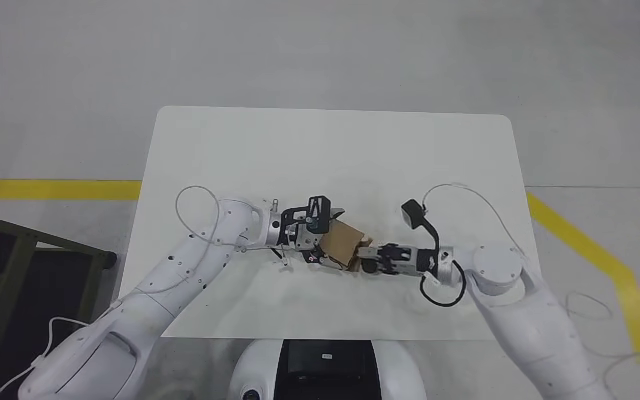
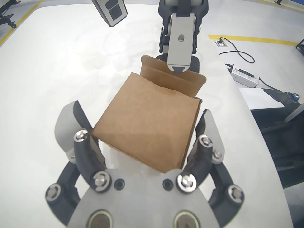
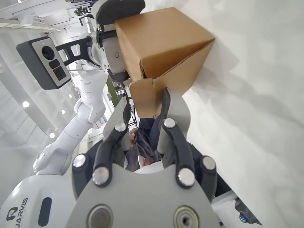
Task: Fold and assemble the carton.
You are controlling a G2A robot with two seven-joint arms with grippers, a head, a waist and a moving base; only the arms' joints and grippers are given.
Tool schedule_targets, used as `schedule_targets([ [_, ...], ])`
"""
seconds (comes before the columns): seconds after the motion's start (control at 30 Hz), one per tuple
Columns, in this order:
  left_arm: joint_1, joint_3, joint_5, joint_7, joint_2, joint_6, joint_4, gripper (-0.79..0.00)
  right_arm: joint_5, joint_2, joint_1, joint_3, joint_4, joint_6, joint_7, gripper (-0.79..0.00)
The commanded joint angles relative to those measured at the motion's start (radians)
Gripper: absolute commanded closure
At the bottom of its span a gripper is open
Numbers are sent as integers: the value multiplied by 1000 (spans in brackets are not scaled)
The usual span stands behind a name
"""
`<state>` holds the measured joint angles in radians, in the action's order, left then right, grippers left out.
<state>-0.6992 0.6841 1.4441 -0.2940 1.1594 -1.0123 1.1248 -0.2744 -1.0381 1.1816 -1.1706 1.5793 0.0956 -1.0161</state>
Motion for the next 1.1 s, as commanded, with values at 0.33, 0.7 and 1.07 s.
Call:
schedule_targets([
  [0.33, -3, 3, 1, 0, -1, 0, -5, -785, -59, -4, 2, 6, -32, -25, 3, -200],
  [0.7, -5, 4, 2, 3, -1, 0, -4, -785, -18, -1, -2, 10, -34, 10, 18, -163],
  [1.07, -5, 3, -1, 5, -1, 0, -5, -785, 29, 5, 3, 8, -14, 49, 24, -157],
])
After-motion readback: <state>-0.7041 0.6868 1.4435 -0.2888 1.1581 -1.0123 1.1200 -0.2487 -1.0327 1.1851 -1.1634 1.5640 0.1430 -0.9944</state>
